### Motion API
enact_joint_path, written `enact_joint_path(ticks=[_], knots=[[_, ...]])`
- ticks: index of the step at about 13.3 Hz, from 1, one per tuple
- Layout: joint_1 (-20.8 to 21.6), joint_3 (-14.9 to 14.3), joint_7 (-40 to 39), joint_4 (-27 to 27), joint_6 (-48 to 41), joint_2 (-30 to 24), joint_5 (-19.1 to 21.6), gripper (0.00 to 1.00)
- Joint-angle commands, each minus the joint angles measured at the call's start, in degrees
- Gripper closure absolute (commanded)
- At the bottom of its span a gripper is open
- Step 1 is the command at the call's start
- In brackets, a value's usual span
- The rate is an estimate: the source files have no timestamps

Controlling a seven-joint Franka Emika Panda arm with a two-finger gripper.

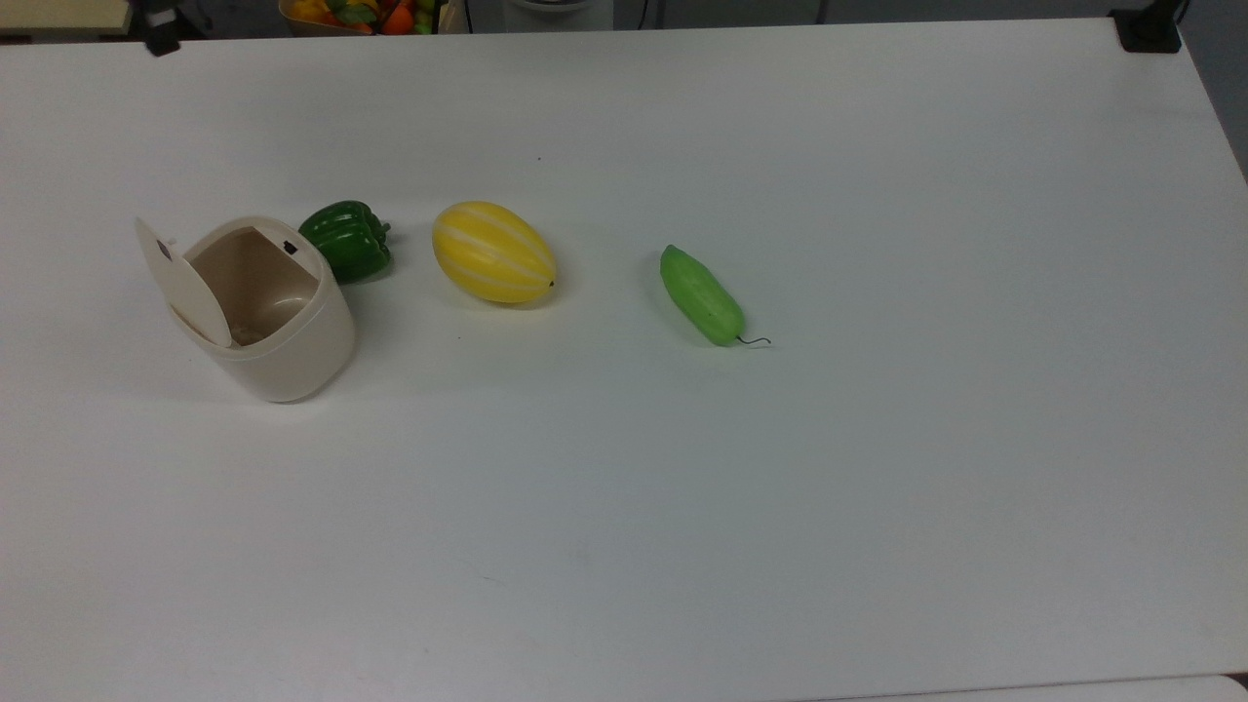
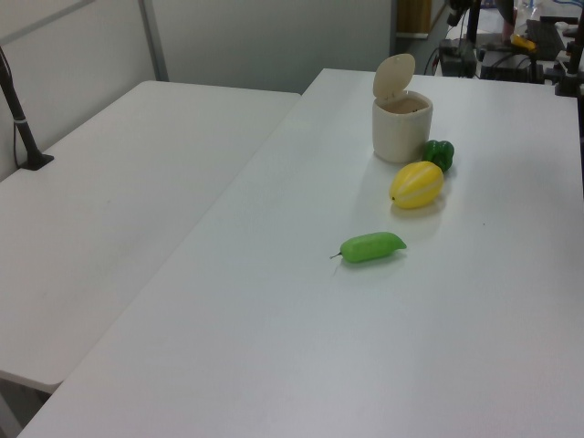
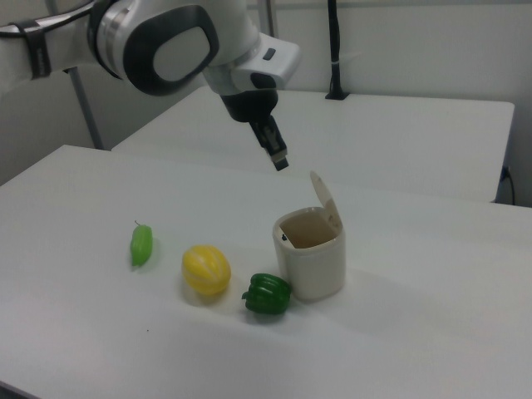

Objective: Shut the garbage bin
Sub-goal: 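Move the gripper over the cream bin toward its raised lid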

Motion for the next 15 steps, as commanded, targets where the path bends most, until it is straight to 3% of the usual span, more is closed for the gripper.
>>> enact_joint_path(ticks=[1, 5, 15], knots=[[-1.09, -0.18, 3.78, 2.36, 4.25, 3.08, 1.12, 1.0], [-0.74, -0.1, 9.93, 2.45, 13.47, 6.33, 0.42, 1.0], [-0.22, -0.01, 14.68, 7.98, 21.21, 15.83, -1.86, 1.0]])
